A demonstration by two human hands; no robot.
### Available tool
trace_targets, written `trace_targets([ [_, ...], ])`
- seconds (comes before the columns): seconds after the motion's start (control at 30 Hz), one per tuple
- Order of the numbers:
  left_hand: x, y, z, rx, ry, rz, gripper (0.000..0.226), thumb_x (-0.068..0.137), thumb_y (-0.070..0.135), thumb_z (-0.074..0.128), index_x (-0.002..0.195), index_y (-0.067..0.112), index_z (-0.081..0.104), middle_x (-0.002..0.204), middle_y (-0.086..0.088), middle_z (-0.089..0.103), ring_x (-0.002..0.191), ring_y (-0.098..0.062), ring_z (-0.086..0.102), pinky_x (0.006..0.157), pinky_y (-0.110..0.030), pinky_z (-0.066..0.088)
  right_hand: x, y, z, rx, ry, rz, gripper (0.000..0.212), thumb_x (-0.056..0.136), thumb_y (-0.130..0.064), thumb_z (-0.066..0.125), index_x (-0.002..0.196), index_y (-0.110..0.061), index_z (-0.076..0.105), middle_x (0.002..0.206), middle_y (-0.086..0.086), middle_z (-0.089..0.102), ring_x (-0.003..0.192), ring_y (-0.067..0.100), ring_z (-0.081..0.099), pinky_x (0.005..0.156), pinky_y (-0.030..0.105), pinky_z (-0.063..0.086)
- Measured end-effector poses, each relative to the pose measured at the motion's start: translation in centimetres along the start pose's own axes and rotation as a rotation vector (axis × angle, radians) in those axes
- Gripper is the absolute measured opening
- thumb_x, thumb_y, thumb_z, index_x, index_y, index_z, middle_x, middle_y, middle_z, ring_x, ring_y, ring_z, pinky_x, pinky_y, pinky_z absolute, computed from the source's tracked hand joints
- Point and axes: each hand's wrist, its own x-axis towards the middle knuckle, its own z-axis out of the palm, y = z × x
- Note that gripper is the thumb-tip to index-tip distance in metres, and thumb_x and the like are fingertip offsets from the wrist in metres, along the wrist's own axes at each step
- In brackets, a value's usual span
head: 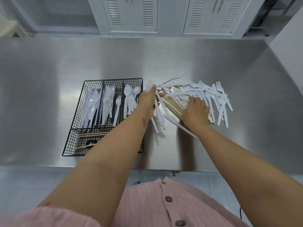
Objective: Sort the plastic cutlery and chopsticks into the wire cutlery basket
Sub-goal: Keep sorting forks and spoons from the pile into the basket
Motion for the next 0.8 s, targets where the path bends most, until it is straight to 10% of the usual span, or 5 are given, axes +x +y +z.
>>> trace_targets([
  [0.27,-0.5,-0.3,1.5,-0.204,-0.009,-0.106,0.029,0.103,0.029,0.049,0.086,0.008,0.055,0.055,-0.004,0.05,0.049,-0.018,0.049,0.052,-0.027,0.051,1.1,2.9,0.2,-0.229,-0.038,-0.036,0.039,0.087,-0.015,0.05,0.126,-0.013,0.05,0.127,0.009,0.054,0.118,0.028,0.045,0.094,0.041,0.034],
  [0.8,-0.1,-1.3,2.9,-0.094,-0.014,-0.137,0.023,0.096,0.031,0.062,0.098,0.008,0.057,0.067,-0.003,0.05,0.052,-0.014,0.049,0.052,-0.026,0.049,1.6,3.4,-1.6,-0.02,0.107,-0.04,0.022,0.1,-0.017,0.038,0.115,-0.012,0.052,0.096,0.004,0.066,0.087,0.027,0.06,0.086,0.043,0.035],
])
